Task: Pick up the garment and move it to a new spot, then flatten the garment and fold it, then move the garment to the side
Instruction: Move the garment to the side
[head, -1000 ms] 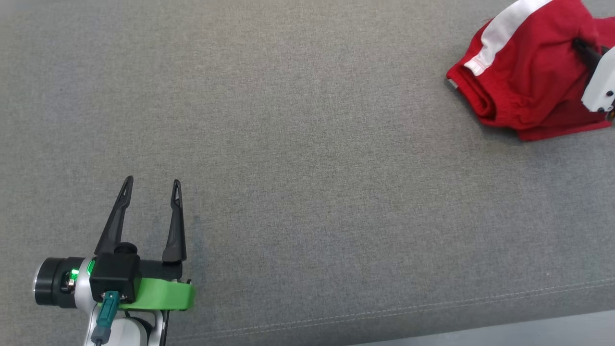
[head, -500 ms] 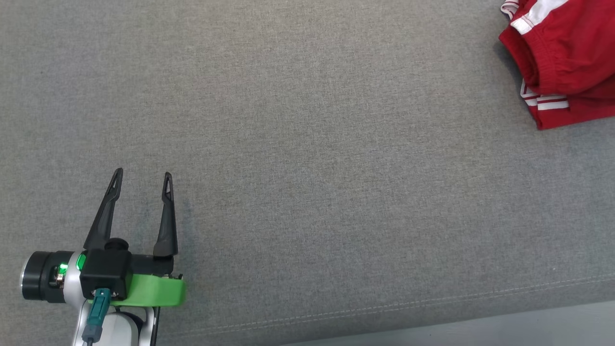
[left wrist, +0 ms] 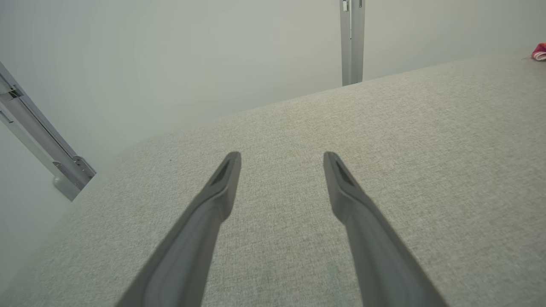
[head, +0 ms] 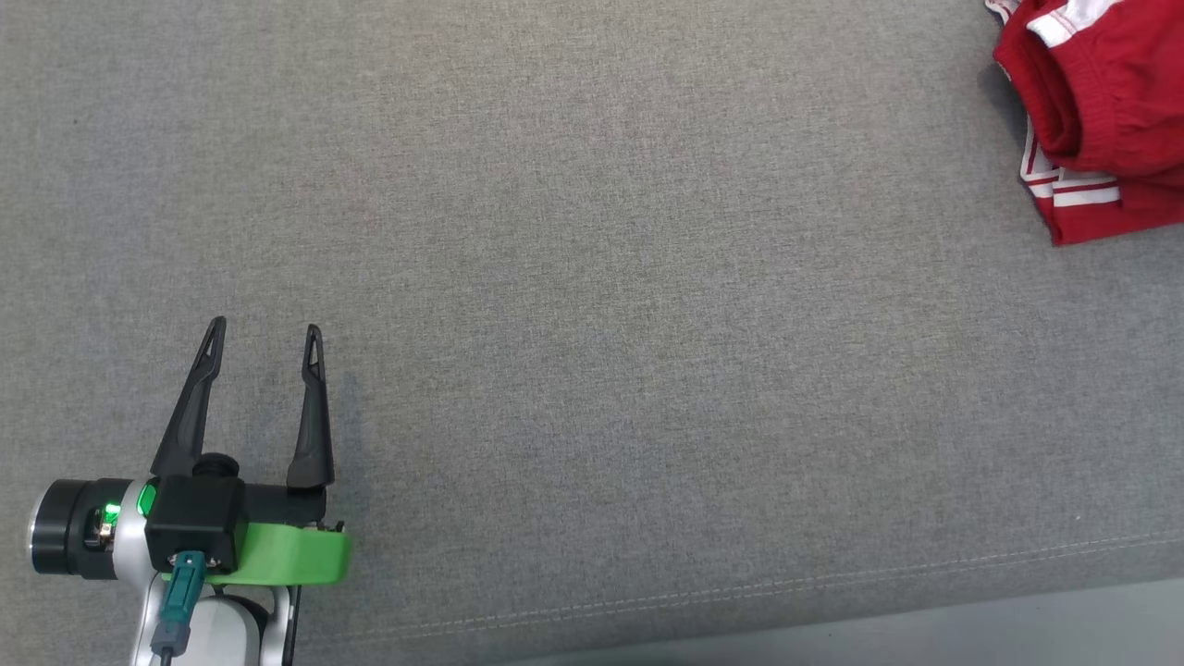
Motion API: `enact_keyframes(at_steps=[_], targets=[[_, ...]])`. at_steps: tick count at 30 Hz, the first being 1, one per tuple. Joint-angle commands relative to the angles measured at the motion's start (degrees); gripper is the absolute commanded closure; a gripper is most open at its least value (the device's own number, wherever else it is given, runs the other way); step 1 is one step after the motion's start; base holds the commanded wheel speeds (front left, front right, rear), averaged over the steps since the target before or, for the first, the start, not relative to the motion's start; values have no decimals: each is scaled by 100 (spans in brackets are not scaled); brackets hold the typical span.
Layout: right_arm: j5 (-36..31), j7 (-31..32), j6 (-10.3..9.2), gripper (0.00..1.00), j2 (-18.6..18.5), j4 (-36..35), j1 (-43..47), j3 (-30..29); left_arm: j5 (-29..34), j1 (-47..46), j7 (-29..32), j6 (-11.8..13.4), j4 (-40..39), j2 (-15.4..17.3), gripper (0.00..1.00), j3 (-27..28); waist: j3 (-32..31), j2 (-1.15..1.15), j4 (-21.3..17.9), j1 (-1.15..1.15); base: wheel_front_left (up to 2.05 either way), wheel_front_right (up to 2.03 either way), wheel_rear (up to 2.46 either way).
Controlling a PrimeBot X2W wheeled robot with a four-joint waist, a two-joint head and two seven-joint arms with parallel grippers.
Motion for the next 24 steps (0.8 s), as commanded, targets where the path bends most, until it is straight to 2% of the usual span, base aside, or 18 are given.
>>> enact_keyframes(at_steps=[1, 2, 3, 13, 20, 24], targets=[[-53, -54, -2, 75, 0, 43, -69, 19, 3, -90, 6, 27, -8, 39, 0, 18, -1, 0, -1, -1, 0, 0, 0], [-75, -75, -2, 4, 29, 91, -76, 46, 1, -96, 6, 31, -4, 38, 0, 15, 0, 0, -1, -1, 0, 0, 0], [-113, -53, -2, 0, 44, 153, -74, 82, 2, -102, 6, 35, 0, 32, 0, 7, 3, 0, 2, -1, 0, 0, 0], [-403, -415, -2, 0, 193, 533, -223, 306, -35, -117, 6, 64, 41, -7, 0, -4, -46, 0, 26, -1, 0, 0, 0], [-431, -1298, -2, 0, 382, 250, -224, 277, -103, -39, 6, 72, 70, -81, 0, 17, -326, 0, -25, -1, 0, 0, 0], [-404, -1590, -2, 0, 520, 6, -18, 183, -106, 50, 6, 85, 77, -136, 0, 20, -575, 0, -55, -1, 0, 0, 0]])
